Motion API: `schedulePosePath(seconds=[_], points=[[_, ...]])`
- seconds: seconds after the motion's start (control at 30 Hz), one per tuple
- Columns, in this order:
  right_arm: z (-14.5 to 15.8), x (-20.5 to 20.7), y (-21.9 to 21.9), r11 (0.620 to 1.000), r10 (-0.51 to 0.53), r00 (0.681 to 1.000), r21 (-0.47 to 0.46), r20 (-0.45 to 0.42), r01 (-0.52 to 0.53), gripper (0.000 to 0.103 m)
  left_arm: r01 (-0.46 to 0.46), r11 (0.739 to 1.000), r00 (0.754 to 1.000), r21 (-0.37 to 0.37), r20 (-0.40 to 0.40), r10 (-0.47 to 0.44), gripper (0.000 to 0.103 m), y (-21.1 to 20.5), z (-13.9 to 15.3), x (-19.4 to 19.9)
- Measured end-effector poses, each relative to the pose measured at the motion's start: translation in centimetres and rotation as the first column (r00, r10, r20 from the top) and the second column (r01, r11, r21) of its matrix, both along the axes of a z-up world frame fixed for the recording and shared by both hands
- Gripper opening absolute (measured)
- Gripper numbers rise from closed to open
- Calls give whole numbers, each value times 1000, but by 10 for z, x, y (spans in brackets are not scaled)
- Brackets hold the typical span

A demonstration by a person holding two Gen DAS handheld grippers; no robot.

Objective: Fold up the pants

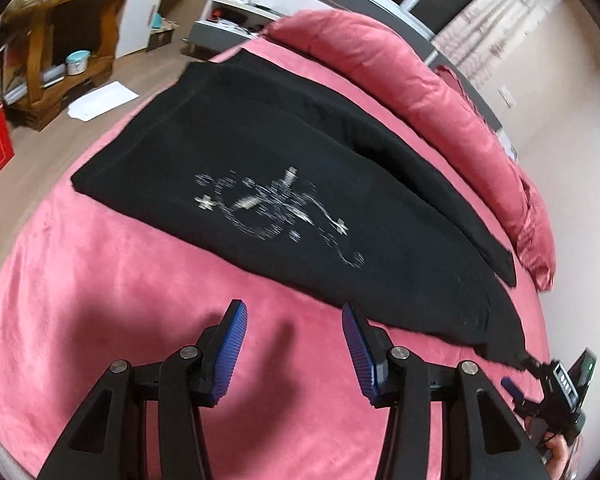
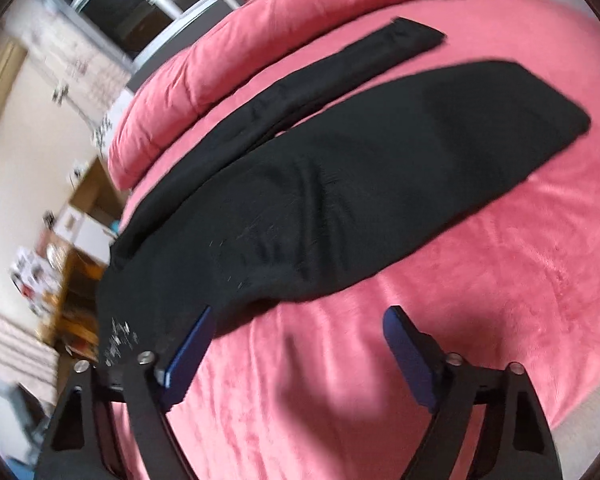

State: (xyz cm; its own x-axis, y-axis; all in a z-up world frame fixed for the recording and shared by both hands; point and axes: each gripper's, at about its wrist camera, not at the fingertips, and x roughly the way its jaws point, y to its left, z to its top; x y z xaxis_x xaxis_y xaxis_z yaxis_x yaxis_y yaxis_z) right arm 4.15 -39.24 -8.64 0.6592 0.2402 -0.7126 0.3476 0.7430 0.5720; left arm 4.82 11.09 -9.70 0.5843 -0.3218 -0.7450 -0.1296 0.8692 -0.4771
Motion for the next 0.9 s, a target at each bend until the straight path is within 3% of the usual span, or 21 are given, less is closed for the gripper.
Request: schedulePosePath(seconds=[0.13,0.27,0.37,0.47,0.7,0.83,0.9], points=[[-18,-3,-31,987,-77,997,143,15,74,77,-49,997,999,-53,-25,48,50,15,-13,9],[-32,-1,-51,976,-126,992,182,16,121,70,-67,996,997,-51,-27,66,50,21,-20,23],[-48,4,-60,969,-138,990,208,12,133,59,-98,994,995,-38,-24,97,50,28,-25,30],[-56,5,-74,952,-170,984,266,52,150,51,-156,986,987,-55,-35,154,50,41,-34,34],[-66,20,-100,950,-185,978,273,98,153,19,-186,972,982,-146,-15,186,50,59,-47,43],[-70,20,-102,962,-152,979,249,134,115,12,-209,950,978,-234,-21,210,51,72,-57,52],[-71,14,-98,972,-132,977,216,168,94,11,-212,947,977,-241,-21,213,51,73,-57,49]])
